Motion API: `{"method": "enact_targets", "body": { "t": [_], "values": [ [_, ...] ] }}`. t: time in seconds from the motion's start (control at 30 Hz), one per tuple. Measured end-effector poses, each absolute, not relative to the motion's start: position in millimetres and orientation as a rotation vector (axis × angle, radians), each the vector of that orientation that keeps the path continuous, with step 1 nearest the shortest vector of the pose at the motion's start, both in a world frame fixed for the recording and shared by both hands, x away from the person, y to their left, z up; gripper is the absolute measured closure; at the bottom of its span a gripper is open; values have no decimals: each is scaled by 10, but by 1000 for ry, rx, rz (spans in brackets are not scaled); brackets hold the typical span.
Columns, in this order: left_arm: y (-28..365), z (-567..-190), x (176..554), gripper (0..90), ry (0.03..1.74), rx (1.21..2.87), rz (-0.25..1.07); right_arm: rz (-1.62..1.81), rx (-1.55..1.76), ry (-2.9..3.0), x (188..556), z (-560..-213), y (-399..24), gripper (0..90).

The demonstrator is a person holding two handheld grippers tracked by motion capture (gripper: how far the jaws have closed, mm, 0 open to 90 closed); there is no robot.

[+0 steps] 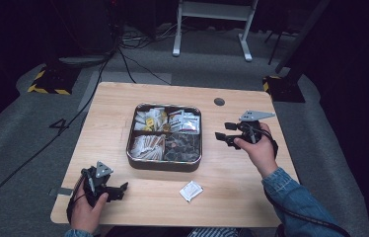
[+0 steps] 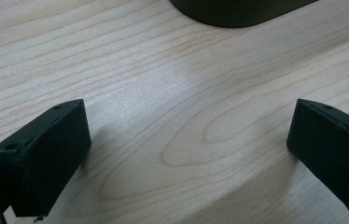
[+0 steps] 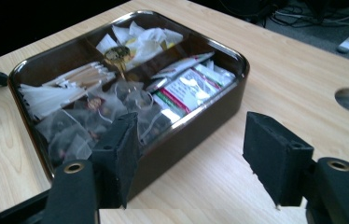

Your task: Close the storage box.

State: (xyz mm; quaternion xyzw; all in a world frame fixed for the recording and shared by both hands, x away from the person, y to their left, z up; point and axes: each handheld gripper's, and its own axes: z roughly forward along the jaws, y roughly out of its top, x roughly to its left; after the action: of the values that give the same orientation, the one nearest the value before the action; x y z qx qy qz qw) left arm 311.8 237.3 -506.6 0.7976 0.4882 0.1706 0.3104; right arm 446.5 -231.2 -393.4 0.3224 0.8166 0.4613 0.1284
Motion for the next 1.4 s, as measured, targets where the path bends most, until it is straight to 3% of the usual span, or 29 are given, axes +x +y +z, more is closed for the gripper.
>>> {"method": "enact_targets", "body": {
  "t": [0.63, 1.4],
  "values": [
    [2375, -5065, 3120, 0, 1286, 2111, 452, 1290, 982, 2410, 4101, -4293, -2844, 327],
    [2369, -5067, 3130, 0, 1289, 2106, 457, 1146, 960, 2489, 3889, -4900, -2891, 304]
  ]
}}
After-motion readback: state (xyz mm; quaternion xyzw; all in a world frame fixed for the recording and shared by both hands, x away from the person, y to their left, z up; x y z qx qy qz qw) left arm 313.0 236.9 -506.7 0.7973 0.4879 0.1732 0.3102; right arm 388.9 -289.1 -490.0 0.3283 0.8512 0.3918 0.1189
